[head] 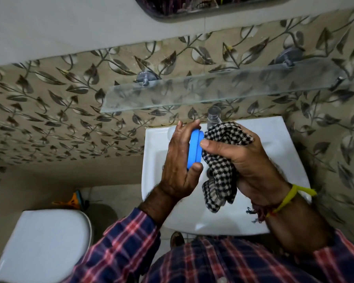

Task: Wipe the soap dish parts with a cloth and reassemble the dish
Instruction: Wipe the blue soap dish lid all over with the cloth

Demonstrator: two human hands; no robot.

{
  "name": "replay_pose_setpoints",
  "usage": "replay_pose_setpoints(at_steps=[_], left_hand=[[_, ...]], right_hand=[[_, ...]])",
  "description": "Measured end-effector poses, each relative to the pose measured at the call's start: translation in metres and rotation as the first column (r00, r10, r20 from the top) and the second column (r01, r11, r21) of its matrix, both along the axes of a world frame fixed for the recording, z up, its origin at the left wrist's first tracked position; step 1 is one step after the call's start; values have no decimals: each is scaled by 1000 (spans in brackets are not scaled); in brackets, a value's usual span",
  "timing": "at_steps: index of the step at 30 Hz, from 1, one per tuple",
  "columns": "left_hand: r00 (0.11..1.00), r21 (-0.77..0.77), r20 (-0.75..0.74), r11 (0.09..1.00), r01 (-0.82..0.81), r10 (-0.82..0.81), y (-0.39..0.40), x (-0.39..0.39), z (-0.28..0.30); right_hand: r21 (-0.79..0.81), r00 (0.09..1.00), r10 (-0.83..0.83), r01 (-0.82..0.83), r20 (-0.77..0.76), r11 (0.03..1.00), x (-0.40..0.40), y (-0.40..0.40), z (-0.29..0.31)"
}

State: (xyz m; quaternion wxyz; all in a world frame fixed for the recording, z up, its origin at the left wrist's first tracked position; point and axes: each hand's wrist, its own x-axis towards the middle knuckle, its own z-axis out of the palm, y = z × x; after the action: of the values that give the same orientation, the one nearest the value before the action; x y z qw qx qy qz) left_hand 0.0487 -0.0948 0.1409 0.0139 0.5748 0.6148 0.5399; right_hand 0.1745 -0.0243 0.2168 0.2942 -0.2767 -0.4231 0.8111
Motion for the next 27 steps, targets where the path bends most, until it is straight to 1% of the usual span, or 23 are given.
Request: replay_pose_setpoints(at_steps=[2,3,6,9,12,14,16,18,21,24,25,27], left_hand=[[988,-8,154,1000,8,-7,1,-2,0],[979,-21,205,1000,4,0,1,-2,-1],[959,-88,282,996,-4,29,-4,5,-5],[898,-111,438,994,20,31,-3,11,-2],[898,-157,438,987,35,38,1,5,11],[879,-194,476,975,107,-2,1,7,18],[818,-188,574,966,177,-39,-1,13,18],[739,-128,668,965,228,-86,0,13,19],[718,-121,689,961,247,-98,6,11,25],[636,-118,767,954,276,-89,9,17,28],[614,-108,785,957,269,-84,10,16,29],[620,-102,783,971,215,-55,14,10,32]], right_hand=[[74,1000,6,-5,-21,997,2,-8,-4],[94,999,15,-12,-29,996,4,-12,-6],[72,1000,12,-11,-14,997,5,-10,-8],[93,1000,-20,20,-1,995,5,-7,-8],[167,1000,-6,9,-15,986,4,-13,-7],[207,1000,-1,-1,9,978,5,-8,-5],[240,998,-28,15,51,971,5,-2,-5],[276,997,-23,2,73,961,4,-4,-8],[341,996,12,-39,83,939,5,-9,-8],[378,997,12,-40,75,925,6,-3,-7],[405,995,8,-46,94,913,6,-4,-8],[452,985,12,-89,171,887,6,-9,-13]])
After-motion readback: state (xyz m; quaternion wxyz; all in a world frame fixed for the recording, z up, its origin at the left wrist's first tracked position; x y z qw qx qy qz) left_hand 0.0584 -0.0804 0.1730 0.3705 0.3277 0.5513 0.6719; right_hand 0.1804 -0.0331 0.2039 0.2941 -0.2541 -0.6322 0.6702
